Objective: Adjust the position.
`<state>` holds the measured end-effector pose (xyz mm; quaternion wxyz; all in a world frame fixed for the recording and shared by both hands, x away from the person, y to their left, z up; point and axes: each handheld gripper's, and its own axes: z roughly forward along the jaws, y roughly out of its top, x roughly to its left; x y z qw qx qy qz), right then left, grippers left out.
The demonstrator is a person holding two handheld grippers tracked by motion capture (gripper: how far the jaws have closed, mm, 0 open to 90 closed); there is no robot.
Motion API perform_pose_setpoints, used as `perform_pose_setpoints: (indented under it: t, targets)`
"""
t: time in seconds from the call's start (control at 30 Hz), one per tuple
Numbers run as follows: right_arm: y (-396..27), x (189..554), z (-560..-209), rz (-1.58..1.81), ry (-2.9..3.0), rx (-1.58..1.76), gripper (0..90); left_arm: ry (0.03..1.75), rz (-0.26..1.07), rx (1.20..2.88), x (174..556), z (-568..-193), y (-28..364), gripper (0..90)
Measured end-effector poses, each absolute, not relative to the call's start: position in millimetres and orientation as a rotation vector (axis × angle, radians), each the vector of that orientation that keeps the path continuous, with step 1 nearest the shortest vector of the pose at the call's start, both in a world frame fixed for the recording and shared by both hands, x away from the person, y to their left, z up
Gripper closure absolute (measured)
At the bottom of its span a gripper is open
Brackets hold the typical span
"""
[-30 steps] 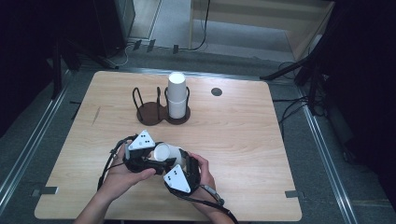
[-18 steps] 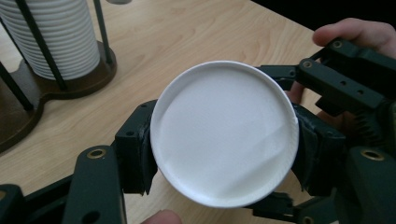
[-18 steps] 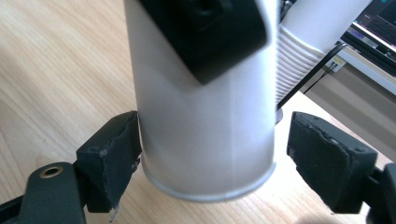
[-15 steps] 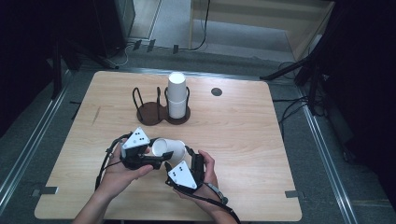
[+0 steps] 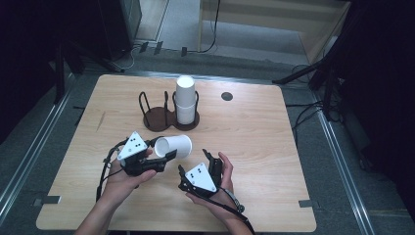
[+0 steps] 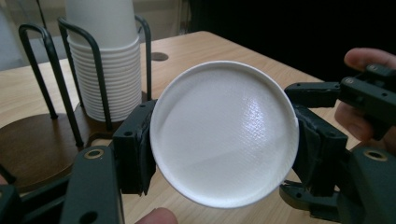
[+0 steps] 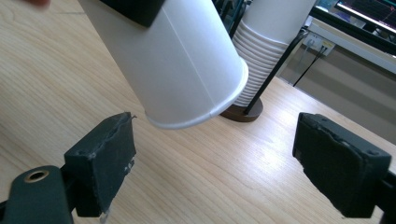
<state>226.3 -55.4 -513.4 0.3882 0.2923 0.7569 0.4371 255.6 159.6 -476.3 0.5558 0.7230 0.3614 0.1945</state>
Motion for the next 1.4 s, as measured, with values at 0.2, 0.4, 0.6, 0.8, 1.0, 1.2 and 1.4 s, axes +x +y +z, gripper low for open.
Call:
perform_pose_setpoints:
  t: [0.2,0.4,0.6,0.8,1.0,1.2,1.4]
  targets:
    - [-58,229,-513,1.139,1.935,0.794,12.6,0.833,0.492,1.657,256,-479,161,33.2]
    - [-60,230,-512,1.114,1.933,0.817,10.8,0.830,0.535,1.590,259,-485,163,33.2]
    - [-64,233,-510,1.130,1.937,0.861,8.8,0.815,0.551,1.525,259,-486,165,33.4]
    - [-68,237,-509,1.109,1.902,0.943,7.7,0.797,0.555,1.479,260,-489,165,33.5]
    - [-70,237,-504,1.146,1.836,0.985,11.5,0.802,0.569,1.435,262,-495,164,33.5]
    - [-72,239,-501,1.193,1.816,1.052,13.4,0.800,0.584,1.393,261,-495,165,33.6]
    - [-75,244,-493,1.266,1.795,1.152,17.7,0.792,0.598,1.372,262,-496,165,33.6]
